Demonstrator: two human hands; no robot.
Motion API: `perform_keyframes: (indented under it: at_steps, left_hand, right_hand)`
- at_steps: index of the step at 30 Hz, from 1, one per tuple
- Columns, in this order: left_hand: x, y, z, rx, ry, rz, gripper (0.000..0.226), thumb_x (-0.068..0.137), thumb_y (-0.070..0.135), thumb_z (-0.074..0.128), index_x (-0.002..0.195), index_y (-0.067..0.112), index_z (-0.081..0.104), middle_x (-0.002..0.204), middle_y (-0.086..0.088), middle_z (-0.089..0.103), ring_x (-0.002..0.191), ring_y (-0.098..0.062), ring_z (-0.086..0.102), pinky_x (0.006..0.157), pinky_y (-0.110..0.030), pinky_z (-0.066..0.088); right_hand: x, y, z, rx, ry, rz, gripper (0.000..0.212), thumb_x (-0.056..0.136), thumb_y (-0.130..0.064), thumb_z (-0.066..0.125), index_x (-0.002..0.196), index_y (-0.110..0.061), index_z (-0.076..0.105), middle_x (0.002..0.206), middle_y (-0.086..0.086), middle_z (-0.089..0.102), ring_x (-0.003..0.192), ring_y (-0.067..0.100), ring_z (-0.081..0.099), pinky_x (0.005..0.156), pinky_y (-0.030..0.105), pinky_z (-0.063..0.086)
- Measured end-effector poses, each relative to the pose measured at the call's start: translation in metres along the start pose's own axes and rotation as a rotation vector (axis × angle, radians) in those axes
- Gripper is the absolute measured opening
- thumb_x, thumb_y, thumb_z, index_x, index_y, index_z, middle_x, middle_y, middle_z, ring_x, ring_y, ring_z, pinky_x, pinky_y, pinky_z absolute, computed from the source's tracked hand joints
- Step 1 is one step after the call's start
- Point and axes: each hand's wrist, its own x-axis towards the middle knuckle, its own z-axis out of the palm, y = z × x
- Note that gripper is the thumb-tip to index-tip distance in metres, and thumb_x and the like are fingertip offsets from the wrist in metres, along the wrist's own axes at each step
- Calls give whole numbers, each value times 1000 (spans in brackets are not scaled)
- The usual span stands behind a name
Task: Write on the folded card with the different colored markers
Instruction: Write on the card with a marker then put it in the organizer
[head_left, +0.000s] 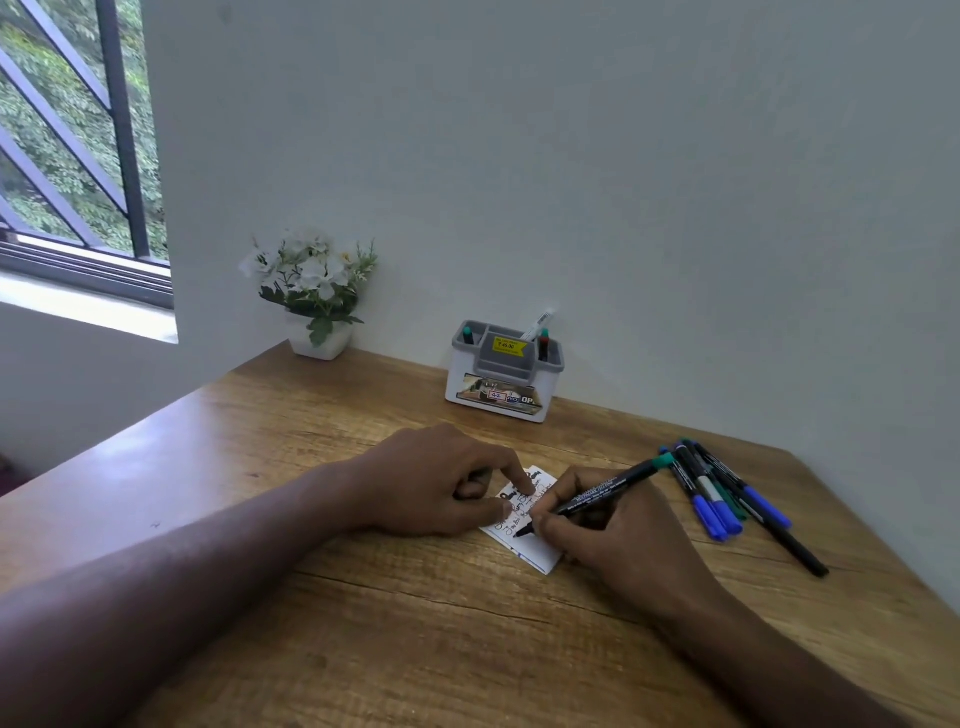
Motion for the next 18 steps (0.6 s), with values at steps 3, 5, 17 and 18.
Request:
perform_keyframes:
  at_steps: [3,5,17,18]
  left_hand:
    - [-1,-2,-1,-17,-7,10,31,101,48,62,132,49,60,72,3,58,70,-14,57,63,-40,47]
    - [-1,-2,0,-25,-6,10,31,100,47,62,131,48,61,72,2,59,70,-14,57,62,-37,45]
    - [-2,-1,1,-32,0,8,31,99,47,63,130,49,61,70,7,57,69,-13,57,61,-33,42]
    - [-1,-2,1,-29,3,9,31,99,47,63,130,49,61,71,6,58,69,-13,58,61,-33,42]
  right_hand:
    - [-1,0,1,-43,-3,-12,7,84,-24,80,80,-29,78,86,-20,78,84,-5,71,69,14,58]
    - [0,1,2,-45,9,-6,7,84,-25,80,80,-30,78,85,-22,78,84,-6,71,67,12,57]
    - [-1,2,0,6,-19,-20,7,81,-19,80,76,-24,78,82,-13,79,79,1,72,65,15,56]
    - [-1,2,0,8,-19,-19,8,81,-19,81,76,-25,79,81,-14,79,79,0,72,64,13,54]
